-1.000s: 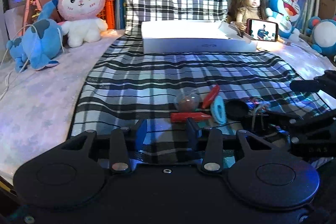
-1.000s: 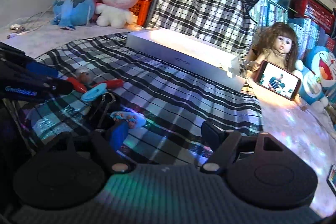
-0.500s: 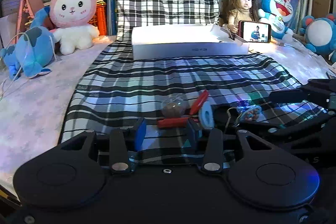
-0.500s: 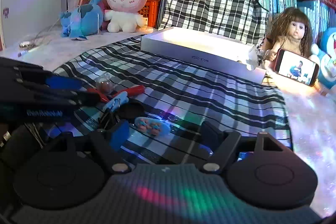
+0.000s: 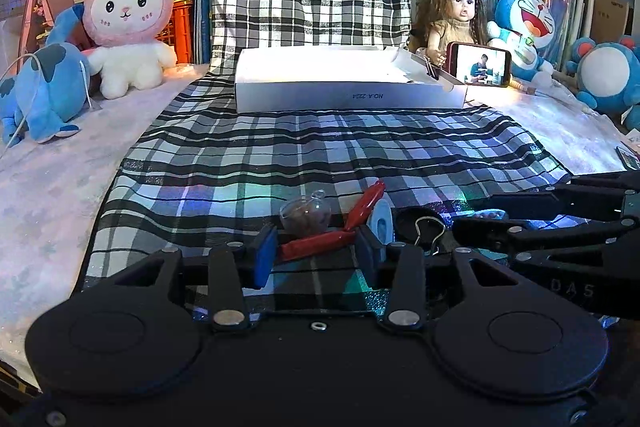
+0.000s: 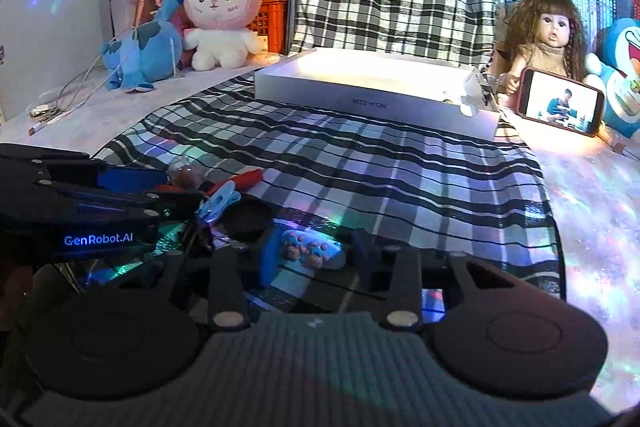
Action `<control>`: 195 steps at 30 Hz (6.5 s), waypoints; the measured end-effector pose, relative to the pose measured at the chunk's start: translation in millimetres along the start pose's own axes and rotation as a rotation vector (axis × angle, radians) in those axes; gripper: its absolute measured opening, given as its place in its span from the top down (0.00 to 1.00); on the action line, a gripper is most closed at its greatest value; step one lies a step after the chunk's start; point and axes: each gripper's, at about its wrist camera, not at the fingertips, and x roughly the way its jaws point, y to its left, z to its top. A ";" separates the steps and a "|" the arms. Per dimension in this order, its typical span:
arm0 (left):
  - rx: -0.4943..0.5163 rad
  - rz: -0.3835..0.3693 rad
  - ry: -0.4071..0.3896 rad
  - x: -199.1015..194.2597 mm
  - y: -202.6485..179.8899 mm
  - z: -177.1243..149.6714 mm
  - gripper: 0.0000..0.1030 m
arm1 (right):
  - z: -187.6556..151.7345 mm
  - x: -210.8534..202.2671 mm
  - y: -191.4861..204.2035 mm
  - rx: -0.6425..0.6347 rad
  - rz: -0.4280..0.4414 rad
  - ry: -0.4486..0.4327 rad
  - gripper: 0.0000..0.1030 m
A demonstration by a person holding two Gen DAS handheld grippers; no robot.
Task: Organize rigid objects
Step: 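Grasp the red-handled stick with the left tool while the right tool grasps the pink-dotted toy, then carry the red stick over the white tray with the left tool while the right tool releases the toy inside, then open the left tool to drop the red stick into the white tray, then withdraw both tools from the tray back toward the remaining items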
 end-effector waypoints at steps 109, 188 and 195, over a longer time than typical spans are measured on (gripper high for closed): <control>-0.157 -0.060 0.134 201.1 34.7 233.2 0.59 | 181.2 162.0 -144.5 0.311 -0.135 0.167 0.57; -0.032 -0.039 -0.065 29.6 8.6 82.6 0.15 | 70.1 42.0 -53.1 0.123 -0.072 -0.029 0.15; -0.021 -0.014 -0.065 10.3 13.3 54.0 0.15 | 43.8 28.2 -42.8 0.103 -0.073 -0.010 0.15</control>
